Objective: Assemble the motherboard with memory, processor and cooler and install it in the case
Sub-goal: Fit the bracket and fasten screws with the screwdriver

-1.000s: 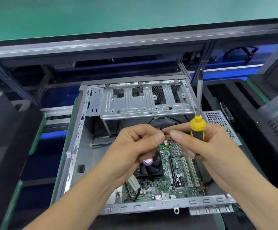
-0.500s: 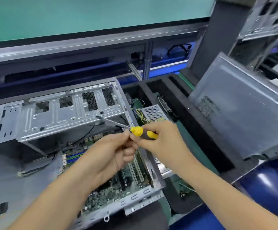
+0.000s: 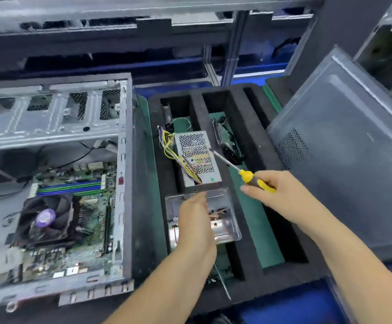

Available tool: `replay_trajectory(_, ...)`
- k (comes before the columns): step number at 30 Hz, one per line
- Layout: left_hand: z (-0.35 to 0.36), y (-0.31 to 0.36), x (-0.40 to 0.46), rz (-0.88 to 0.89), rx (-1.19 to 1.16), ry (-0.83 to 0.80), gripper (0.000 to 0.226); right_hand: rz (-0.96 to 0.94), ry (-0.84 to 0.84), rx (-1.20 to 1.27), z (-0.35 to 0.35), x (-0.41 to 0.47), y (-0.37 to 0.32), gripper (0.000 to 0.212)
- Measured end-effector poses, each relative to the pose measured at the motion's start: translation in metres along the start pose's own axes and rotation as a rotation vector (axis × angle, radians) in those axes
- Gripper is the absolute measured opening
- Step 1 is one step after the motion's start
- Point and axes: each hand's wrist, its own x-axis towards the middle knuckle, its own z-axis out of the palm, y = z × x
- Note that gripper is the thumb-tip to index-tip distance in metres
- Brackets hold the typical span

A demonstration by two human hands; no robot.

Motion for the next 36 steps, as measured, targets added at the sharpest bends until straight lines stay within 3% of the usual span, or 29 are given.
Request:
replay_trajectory(7, -0.025, -0.009, 0.023, 0.123, -0.059, 0.07, 0.028, -0.028, -0.145, -0.047, 0.009, 0.022, 0.031, 0.04)
replay_trajectory(12, -0.043, -0.016, 0.022, 0.288, -0.004, -0.044, 0.033, -0.104, -0.242, -0.055, 0.021, 0.027, 0.027, 0.027)
replay_trajectory(16, -0.046, -0.019, 0.018, 0.406, -0.006, -0.248, 0.039, -0.235, -0.308, -0.162, 0.046, 0.021, 0.02, 0.006)
replay_trajectory(20, -0.051, -0.027, 0.015, 0.442, -0.029, -0.293, 0.039, -0.241, -0.506, -0.081, 0.06, 0.011, 0.022, 0.027)
replay_trajectory(22, -0.054, -0.029, 0.015, 0.497, -0.065, -0.237, 0.037, -0.199, -0.406, -0.03, 0.058, 0.017, 0.03, 0.024)
replay_trajectory(25, -0.058, -0.025, 0.017, 0.62, -0.057, -0.08, 0.037, -0.216, -0.174, -0.181, 0.069, 0.033, 0.037, 0.01)
replay_trajectory(29, -0.058, -0.021, 0.016, 0.686, -0.008, 0.021, 0.037, -0.283, -0.17, -0.405, 0.098, 0.044, 0.032, 0.008)
replay_trajectory(36, -0.062, -0.02, 0.018, 0.743, 0.062, 0.041, 0.035, -0.372, -0.189, -0.593, 0.112, 0.043, 0.031, 0.01)
